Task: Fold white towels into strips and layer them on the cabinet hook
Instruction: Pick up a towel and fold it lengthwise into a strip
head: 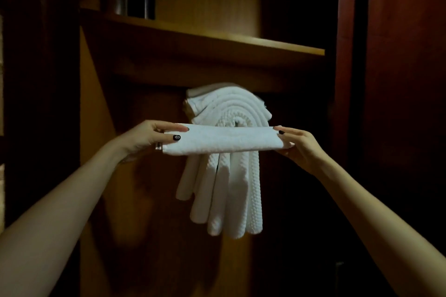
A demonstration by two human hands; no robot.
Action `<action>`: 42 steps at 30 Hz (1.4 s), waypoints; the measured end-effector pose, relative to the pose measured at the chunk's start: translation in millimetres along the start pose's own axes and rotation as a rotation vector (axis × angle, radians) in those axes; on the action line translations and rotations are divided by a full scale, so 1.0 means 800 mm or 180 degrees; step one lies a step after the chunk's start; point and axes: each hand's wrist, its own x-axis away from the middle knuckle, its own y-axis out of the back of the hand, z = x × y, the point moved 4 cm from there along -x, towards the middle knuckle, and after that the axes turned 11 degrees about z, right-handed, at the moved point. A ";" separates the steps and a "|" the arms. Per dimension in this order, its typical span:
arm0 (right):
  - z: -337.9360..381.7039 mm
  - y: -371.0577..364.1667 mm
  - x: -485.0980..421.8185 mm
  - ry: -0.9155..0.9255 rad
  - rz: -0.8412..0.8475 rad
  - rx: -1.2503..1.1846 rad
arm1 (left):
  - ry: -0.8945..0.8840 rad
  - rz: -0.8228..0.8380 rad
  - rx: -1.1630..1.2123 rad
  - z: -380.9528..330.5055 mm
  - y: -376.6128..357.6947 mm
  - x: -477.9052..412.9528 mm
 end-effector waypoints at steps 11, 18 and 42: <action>0.094 0.044 -0.197 0.0722 0.0163 -0.0321 | -0.0817 -0.0792 0.0963 -0.063 0.054 -0.171; 0.063 0.066 -0.292 0.0670 0.0119 -0.0544 | -0.0579 -0.1299 0.1127 -0.040 0.068 -0.239; 0.000 0.065 -0.258 0.1162 -0.0203 0.2446 | -0.0254 -0.1624 -0.2124 -0.030 0.039 -0.222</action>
